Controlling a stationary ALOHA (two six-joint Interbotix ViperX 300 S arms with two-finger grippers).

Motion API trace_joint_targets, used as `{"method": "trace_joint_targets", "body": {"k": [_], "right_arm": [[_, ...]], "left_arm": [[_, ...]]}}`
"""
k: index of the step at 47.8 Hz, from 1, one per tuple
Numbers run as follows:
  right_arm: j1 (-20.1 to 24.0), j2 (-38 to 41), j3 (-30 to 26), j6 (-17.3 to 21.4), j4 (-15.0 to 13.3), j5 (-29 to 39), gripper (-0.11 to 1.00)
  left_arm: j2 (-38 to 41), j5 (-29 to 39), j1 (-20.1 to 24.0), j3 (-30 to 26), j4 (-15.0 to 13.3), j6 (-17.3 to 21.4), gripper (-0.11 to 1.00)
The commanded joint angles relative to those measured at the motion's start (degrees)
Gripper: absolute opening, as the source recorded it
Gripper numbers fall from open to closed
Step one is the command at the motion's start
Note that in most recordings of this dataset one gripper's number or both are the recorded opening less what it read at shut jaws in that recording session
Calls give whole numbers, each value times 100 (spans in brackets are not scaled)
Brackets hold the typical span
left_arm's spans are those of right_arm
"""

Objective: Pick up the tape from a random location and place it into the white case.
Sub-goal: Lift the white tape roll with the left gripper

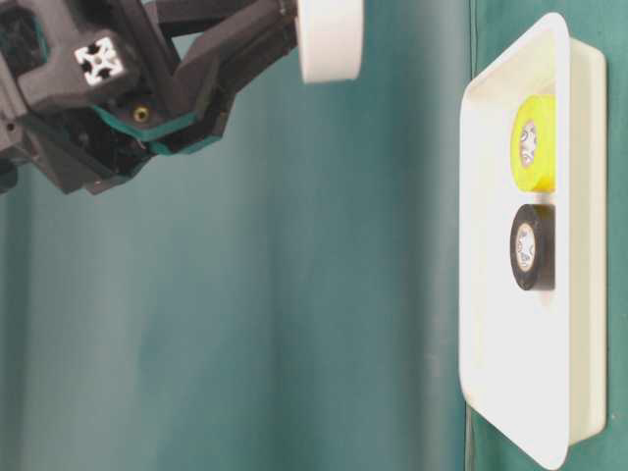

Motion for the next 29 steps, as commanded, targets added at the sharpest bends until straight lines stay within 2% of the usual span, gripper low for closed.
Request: {"method": "trace_joint_targets", "body": {"k": [1,17,29], "right_arm": [[-9,44,-158,9,-9,-26,82],[-9,44,-185,9,-9,-18,82],[-9,44,-220,9,-9,9,82]], "left_arm": [[-272,-18,-18,-105,18,0,25],[-510,-53,-18,308,18,-18,25],[-967,-281,-53,984,18,-35,25]]}}
